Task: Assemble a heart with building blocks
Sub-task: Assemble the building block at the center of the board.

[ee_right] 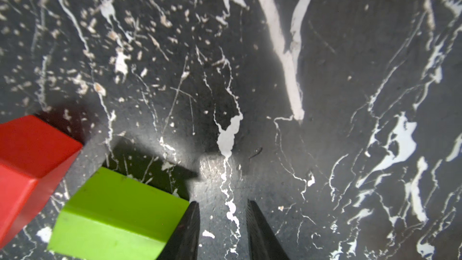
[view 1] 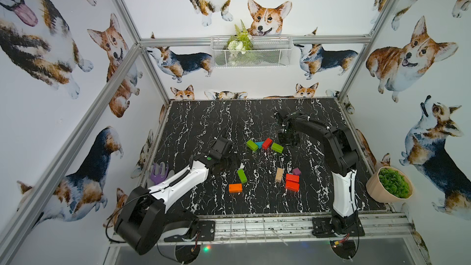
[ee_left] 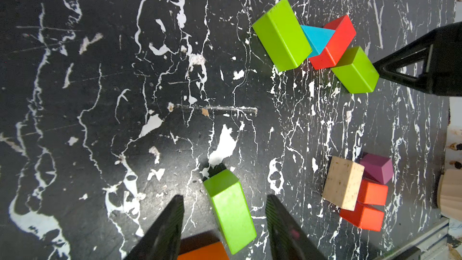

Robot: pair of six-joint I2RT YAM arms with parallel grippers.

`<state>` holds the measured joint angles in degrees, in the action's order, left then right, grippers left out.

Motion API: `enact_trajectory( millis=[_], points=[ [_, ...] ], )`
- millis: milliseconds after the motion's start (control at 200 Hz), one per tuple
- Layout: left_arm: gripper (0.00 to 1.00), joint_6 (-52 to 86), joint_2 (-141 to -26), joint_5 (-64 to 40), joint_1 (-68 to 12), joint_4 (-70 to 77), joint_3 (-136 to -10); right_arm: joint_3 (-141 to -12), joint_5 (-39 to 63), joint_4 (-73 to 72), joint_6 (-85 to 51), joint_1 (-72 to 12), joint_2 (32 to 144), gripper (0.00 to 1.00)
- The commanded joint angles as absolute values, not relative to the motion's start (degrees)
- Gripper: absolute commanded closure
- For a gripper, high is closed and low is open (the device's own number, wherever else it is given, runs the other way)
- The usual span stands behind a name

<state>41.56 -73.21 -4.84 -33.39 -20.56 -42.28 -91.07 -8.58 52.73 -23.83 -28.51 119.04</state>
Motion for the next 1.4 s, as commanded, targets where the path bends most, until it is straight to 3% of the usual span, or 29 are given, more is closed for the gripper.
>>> enact_trajectory(
  millis=[0, 746, 1396],
  points=[
    [0.44, 41.3, -73.4, -5.3, -33.2, -20.5, -42.6, -91.8, -8.8, 54.1, -23.5, -28.8, 119.5, 0.65],
    [0.44, 41.0, -74.6, -5.9, -33.2, -20.6, -43.3, -85.9, -9.0, 53.3, -27.0, -29.7, 114.5, 0.64],
    [0.44, 41.3, -74.5, -5.9, -33.2, -20.3, -42.6, -87.3, -7.6, 52.4, -27.0, -32.4, 116.6, 0.64]
  ],
)
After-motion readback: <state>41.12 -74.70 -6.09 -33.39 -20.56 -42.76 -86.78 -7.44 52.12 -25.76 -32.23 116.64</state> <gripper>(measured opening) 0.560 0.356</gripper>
